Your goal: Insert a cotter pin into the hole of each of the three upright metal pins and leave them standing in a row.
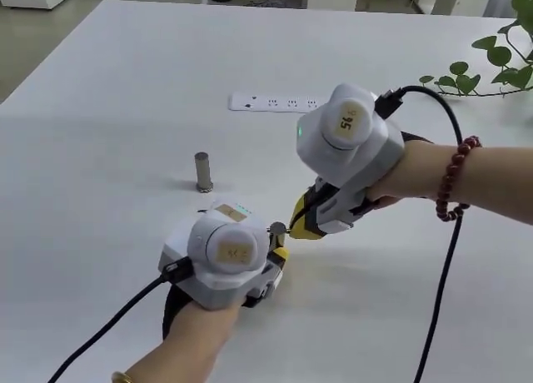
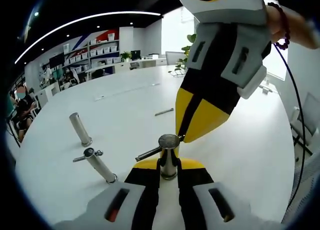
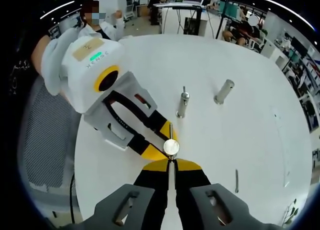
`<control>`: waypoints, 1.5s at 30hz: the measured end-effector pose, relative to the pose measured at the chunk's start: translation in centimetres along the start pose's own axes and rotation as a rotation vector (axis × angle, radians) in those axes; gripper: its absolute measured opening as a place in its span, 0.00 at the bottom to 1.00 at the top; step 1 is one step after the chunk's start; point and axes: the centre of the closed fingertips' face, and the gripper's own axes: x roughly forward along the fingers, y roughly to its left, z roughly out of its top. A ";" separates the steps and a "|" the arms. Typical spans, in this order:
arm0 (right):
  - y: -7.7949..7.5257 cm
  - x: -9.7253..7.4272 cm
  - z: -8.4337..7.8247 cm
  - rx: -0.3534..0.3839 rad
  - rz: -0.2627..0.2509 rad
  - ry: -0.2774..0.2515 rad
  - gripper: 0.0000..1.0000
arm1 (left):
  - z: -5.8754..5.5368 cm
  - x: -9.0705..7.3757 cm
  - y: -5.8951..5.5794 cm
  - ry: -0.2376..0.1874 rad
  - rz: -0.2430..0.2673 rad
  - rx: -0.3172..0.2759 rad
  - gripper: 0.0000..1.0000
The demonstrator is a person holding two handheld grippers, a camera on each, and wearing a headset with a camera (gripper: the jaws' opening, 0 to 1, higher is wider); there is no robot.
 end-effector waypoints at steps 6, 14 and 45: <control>0.0 0.0 0.1 0.004 -0.003 -0.001 0.00 | 0.0 0.0 0.0 0.004 -0.002 -0.010 0.10; 0.4 0.1 0.3 0.016 0.005 -0.001 0.00 | -0.2 0.0 0.0 0.013 -0.004 -0.049 0.11; 0.3 -0.1 1.5 0.088 -0.008 -0.089 0.15 | -0.4 -2.6 -0.2 0.022 -0.031 -0.067 0.33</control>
